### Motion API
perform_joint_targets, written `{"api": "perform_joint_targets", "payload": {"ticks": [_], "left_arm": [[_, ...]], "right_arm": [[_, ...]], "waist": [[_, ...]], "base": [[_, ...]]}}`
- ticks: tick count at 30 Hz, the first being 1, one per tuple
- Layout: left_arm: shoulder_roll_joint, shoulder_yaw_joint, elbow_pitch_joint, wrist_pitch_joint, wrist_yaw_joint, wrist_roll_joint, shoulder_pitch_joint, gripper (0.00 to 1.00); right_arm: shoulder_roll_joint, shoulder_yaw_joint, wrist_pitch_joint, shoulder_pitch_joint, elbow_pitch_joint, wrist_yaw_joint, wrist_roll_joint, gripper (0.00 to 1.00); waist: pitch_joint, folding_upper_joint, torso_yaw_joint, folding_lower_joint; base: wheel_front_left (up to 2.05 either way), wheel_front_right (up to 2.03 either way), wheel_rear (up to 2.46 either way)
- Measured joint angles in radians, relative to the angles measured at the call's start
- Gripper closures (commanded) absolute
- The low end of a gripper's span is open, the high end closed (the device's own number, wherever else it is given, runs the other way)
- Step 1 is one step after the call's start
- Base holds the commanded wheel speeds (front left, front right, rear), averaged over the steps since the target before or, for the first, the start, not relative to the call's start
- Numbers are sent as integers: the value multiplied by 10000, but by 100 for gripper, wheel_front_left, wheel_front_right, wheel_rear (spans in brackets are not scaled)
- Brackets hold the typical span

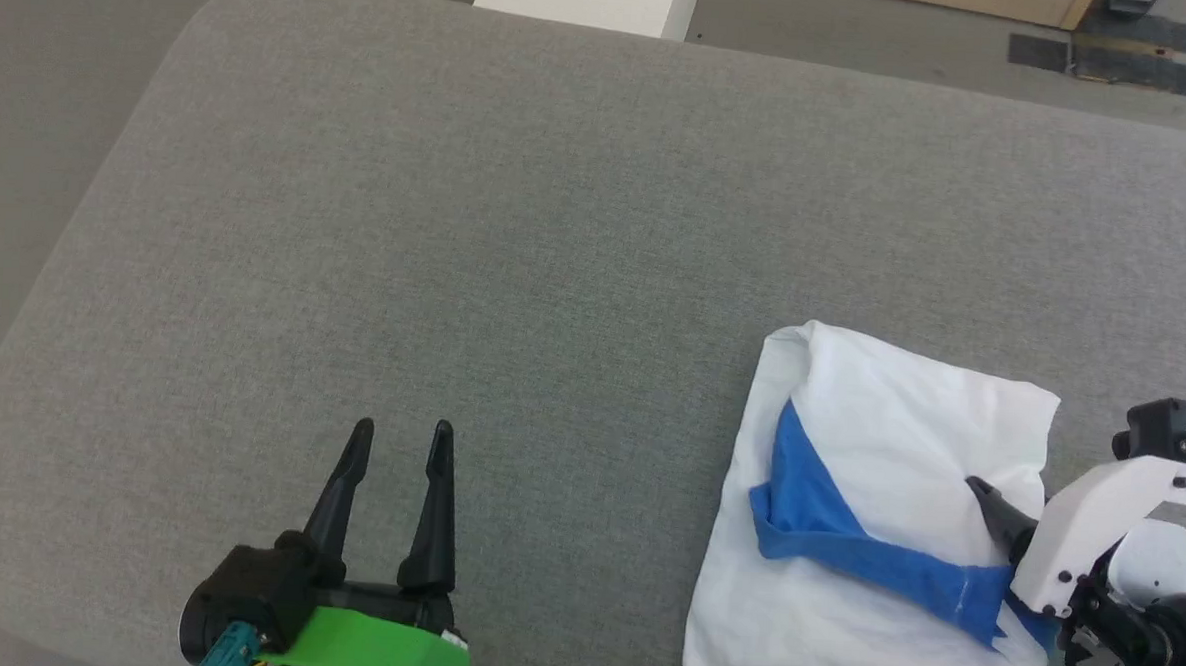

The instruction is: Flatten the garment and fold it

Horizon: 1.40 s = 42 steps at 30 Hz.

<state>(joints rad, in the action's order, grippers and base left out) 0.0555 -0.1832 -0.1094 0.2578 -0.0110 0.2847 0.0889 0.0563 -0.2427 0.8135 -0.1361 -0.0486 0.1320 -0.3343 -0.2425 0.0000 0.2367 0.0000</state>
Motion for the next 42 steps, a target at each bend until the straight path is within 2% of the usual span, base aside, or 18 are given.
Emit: {"api": "perform_joint_targets", "payload": {"ticks": [1, 8, 15, 23, 29, 35, 42], "left_arm": [[0, -10, -4, 0, 35, 0, -5, 0], [0, 13, 27, 0, 121, -4, -124, 0], [4, 128, 44, 2, 115, -59, -112, 0], [38, 159, 38, 2, 107, -113, -54, 0], [65, 69, -13, -10, 94, -150, -85, 0], [81, -73, -226, -12, 61, -278, -568, 0], [119, -178, -629, -12, 69, -702, -1273, 0]], "right_arm": [[21, 17, 52, -44, 0, 0, -27, 100], [10, 121, -424, -88, -309, 2, -267, 100], [82, 372, -763, -87, -489, 2, 134, 100], [2084, 1164, -909, -670, -347, 2, 270, 100], [3837, 2336, -922, -1371, -353, 2, 228, 100], [6006, 3164, -1252, -2293, -830, 2, 232, 100], [7513, 3323, -1718, -3348, -1570, 4, 313, 100]], "waist": [[-50, 0, 42, 0], [-44, 0, 40, 0], [393, 0, -451, 0], [867, 0, -1361, 0], [919, 0, -1999, 0], [366, 0, -2318, 0], [-732, 0, -2441, 0]], "base": [[0, 0, 0], [0, 0, 0], [0, 0, 0], [0, 0, 0], [0, 0, 0], [0, 0, 0], [0, 0, 0]]}}
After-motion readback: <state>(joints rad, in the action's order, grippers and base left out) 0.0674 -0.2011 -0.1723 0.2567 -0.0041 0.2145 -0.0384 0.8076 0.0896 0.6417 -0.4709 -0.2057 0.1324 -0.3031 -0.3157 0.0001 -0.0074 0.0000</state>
